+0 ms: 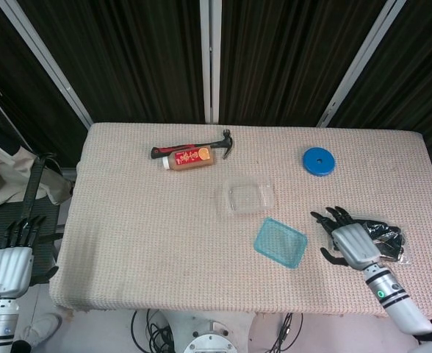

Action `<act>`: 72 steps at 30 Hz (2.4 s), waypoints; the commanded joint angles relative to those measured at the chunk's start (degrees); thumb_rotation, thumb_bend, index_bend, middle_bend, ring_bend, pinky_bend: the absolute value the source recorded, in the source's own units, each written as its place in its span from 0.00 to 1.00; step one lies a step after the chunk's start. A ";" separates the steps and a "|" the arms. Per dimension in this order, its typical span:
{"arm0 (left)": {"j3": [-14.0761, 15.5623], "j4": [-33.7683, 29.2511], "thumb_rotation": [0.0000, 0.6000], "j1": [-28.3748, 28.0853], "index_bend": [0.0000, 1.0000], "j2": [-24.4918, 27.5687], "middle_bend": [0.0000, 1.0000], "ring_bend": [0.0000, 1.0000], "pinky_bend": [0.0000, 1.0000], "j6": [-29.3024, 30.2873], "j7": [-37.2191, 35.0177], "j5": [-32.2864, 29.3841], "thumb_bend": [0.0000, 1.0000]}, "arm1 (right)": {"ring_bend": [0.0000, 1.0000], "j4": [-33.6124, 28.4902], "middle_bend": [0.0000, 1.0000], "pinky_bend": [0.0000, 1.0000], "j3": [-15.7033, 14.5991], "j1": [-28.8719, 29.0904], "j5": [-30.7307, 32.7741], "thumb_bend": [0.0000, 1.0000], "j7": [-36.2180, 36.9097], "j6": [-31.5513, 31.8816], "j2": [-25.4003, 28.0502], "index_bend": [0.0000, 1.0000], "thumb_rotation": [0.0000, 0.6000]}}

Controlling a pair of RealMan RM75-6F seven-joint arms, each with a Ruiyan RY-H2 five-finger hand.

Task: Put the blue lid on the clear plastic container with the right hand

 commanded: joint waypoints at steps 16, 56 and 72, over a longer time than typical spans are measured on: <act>0.02 1.03 1.00 -0.10 0.06 -1.03 0.05 0.00 0.00 -1.33 -0.77 0.29 0.00 | 0.00 8.62 0.19 0.00 0.27 9.32 4.77 0.63 4.17 -11.85 -10.62 0.00 1.00; -0.19 2.16 1.00 2.09 0.06 -2.08 0.05 0.00 0.00 0.47 1.90 -0.45 0.00 | 0.00 -0.81 0.11 0.00 -7.20 12.32 -3.13 0.00 -1.22 -9.76 -8.75 0.00 1.00; -0.27 0.62 1.00 2.37 0.06 -1.33 0.04 0.00 0.00 -0.59 3.48 -1.97 0.00 | 0.00 0.12 0.12 0.00 -6.79 15.32 -1.19 0.00 -1.33 -13.86 -9.59 0.00 1.00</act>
